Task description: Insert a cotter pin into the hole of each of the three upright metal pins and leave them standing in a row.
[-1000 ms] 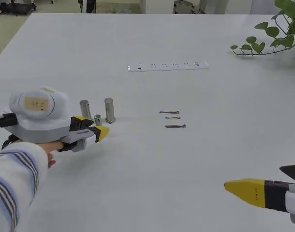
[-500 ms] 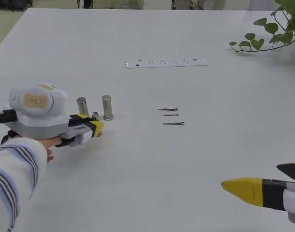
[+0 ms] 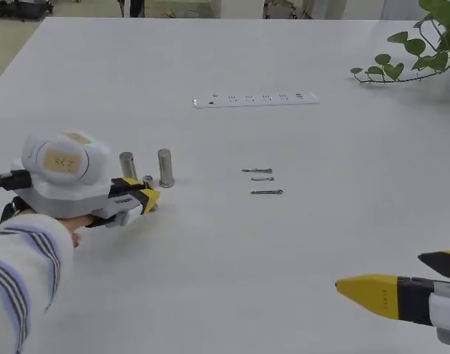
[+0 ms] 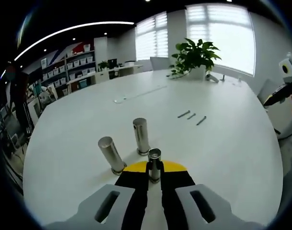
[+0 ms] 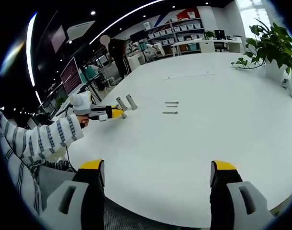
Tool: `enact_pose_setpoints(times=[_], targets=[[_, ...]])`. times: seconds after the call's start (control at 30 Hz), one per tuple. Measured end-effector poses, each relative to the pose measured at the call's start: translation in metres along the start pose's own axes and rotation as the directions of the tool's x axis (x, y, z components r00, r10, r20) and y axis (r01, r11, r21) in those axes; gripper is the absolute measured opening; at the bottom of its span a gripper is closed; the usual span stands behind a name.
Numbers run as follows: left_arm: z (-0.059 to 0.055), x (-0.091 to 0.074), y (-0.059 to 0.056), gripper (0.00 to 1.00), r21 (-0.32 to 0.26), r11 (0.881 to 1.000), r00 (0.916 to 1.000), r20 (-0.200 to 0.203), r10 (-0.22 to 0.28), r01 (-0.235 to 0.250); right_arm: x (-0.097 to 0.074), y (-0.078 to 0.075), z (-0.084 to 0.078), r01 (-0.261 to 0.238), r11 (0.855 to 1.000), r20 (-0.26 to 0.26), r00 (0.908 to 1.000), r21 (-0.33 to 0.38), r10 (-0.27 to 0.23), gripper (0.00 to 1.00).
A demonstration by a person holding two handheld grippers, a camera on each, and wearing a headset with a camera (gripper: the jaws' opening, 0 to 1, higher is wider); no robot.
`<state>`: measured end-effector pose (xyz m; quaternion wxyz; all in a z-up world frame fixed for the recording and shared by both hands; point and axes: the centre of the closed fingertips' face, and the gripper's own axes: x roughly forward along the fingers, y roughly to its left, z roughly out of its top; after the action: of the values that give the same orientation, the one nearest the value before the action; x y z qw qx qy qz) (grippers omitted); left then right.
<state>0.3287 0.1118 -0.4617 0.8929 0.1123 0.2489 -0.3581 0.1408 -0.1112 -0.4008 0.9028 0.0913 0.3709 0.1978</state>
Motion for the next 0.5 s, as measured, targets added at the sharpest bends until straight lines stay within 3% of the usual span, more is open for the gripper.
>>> enact_pose_setpoints(times=[0.23,0.5], targets=[[0.006,-0.008,0.002,0.05,-0.029,0.999,0.9997,0.016,0.018,-0.017,0.0,0.002,0.002,-0.009,1.0,0.002,1.0,-0.009,0.009,0.9],[0.02,-0.026,-0.013,0.05,-0.035,0.999,0.9984,0.056,0.005,-0.003,0.0,0.006,0.007,-0.023,0.999,0.022,0.9995,-0.025,0.023,0.9]])
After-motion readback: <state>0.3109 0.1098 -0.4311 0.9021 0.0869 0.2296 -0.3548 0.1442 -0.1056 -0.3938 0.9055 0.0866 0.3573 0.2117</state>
